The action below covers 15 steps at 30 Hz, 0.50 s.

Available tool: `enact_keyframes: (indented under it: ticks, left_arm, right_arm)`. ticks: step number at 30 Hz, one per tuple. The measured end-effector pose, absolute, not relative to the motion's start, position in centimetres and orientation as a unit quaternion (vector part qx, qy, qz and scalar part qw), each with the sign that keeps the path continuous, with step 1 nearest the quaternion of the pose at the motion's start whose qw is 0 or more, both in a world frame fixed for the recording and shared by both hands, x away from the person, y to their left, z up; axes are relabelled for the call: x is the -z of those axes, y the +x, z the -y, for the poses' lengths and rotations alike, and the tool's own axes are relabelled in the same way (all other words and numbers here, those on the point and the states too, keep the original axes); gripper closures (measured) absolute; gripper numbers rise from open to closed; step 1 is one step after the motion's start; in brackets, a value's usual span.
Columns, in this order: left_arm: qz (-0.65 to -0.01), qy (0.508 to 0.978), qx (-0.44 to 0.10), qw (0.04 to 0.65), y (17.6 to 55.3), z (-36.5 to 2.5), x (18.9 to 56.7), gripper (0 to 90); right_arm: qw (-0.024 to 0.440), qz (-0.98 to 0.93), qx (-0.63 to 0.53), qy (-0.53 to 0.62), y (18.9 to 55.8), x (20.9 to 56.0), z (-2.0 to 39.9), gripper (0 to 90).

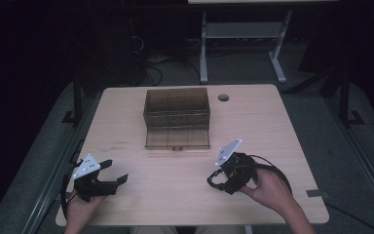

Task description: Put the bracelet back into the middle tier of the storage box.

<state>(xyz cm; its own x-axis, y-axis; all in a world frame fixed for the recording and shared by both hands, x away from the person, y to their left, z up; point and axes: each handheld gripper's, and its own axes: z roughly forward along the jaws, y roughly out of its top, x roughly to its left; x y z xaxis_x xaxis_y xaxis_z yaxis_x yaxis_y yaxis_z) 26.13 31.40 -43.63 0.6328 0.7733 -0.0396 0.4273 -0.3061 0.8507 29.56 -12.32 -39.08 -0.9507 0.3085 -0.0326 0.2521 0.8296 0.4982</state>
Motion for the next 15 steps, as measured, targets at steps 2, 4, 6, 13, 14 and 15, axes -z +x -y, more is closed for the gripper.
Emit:
enact_keyframes:
  ticks: [2,4,6,13,14,15]
  left_arm:
    - [-0.386,0.784,-0.192,0.447,26.1,-31.5,43.6,15.2]
    - [-0.387,0.783,-0.192,0.448,26.1,-31.6,43.7,15.2]
    - [-0.385,0.784,-0.194,0.447,26.1,-31.6,43.6,15.2]
    - [-0.385,0.784,-0.194,0.447,26.1,-31.4,43.7,15.2]
    - [-0.385,0.783,-0.193,0.448,26.1,-31.4,43.7,15.2]
    - [-0.385,0.785,-0.193,0.446,26.1,-31.4,43.6,15.2]
  right_arm:
    - [0.042,-0.963,-0.225,0.145,30.1,39.8,11.6,31.6]
    - [0.039,-0.965,-0.218,0.144,30.2,40.1,11.5,32.6]
    - [0.028,-0.969,-0.202,0.143,30.5,40.7,11.2,37.2]
    - [0.019,-0.971,-0.179,0.156,30.7,41.5,10.7,44.2]
    - [0.017,-0.972,-0.175,0.158,30.7,41.6,10.6,44.7]
    - [0.013,-0.972,-0.172,0.161,30.7,41.8,10.5,46.1]
